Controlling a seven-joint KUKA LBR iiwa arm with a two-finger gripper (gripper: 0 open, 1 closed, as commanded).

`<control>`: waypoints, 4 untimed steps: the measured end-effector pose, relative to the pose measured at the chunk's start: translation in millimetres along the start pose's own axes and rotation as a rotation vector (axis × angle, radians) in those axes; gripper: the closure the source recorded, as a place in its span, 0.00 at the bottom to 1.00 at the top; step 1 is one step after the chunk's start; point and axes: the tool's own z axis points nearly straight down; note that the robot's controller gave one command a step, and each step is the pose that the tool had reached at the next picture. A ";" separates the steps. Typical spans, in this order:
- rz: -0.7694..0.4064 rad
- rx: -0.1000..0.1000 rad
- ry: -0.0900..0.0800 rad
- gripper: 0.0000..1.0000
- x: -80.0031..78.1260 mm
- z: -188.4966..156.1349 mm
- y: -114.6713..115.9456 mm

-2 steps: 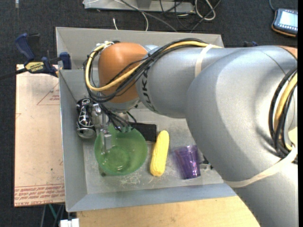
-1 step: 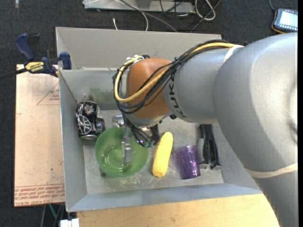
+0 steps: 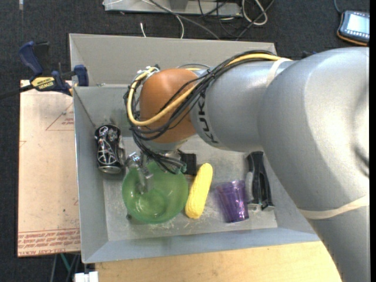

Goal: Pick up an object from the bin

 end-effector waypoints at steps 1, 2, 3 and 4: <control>0.000 0.000 0.000 1.00 0.0 0.0 -0.1; 0.006 -0.001 0.002 1.00 -6.0 -90.6 4.6; 0.009 0.000 -0.004 1.00 -9.4 -181.3 5.7; 0.032 -0.004 0.006 1.00 8.1 -93.6 -9.3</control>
Offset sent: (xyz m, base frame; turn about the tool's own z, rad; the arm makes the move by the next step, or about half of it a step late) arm 0.0028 0.0076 0.1099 0.0072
